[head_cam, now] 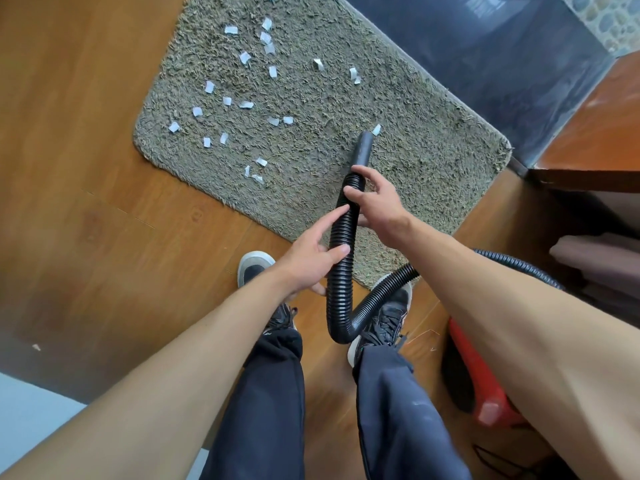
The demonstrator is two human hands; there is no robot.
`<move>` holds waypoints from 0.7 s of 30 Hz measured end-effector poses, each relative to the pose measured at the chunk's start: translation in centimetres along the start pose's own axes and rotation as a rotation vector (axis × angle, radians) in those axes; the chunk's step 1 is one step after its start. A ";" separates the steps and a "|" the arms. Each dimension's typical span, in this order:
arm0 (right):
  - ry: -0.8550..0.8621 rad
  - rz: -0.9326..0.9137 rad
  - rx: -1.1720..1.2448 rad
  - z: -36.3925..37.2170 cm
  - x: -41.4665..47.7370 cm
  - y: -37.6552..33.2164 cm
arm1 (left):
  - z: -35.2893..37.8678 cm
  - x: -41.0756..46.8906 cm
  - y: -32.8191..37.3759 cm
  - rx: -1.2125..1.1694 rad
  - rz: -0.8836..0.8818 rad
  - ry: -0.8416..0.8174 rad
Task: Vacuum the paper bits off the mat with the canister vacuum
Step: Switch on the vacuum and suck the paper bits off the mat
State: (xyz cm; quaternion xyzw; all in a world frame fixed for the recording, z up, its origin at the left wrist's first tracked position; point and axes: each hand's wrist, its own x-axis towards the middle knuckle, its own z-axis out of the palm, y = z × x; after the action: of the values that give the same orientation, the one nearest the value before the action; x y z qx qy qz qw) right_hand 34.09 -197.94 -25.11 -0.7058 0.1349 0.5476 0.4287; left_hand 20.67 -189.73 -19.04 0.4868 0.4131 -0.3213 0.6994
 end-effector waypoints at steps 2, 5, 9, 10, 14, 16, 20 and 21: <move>0.023 0.009 0.050 -0.8 0.2 -0.2 | 0.3 0.5 0.9 0.024 -0.007 -0.016; 0.033 0.006 0.092 -1.6 0.5 -0.4 | 0.8 1.1 1.8 0.039 -0.011 -0.027; 0.027 -0.005 0.080 -2.2 0.8 -0.5 | 1.2 1.3 2.1 0.049 -0.012 -0.028; 0.030 -0.008 0.082 -2.1 0.8 -0.6 | 1.2 1.3 2.1 0.049 -0.009 -0.028; 0.032 -0.022 0.078 -1.9 0.9 -0.9 | 1.1 1.2 2.4 0.043 0.003 -0.016; 0.027 -0.023 0.073 -1.6 0.8 -1.4 | 0.9 1.0 2.6 0.038 0.012 -0.009; 0.037 -0.014 0.058 -0.8 0.2 -2.9 | 0.0 0.2 3.2 0.007 0.023 -0.018; 0.036 -0.011 0.053 -0.5 0.1 -3.3 | -0.3 -0.2 3.5 0.002 0.026 -0.024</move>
State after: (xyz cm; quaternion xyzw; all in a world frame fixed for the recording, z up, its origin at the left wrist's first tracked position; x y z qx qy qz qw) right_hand 36.63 -196.37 -23.64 -0.7047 0.1529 0.5288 0.4478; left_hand 23.47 -188.37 -17.49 0.4888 0.3981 -0.3186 0.7079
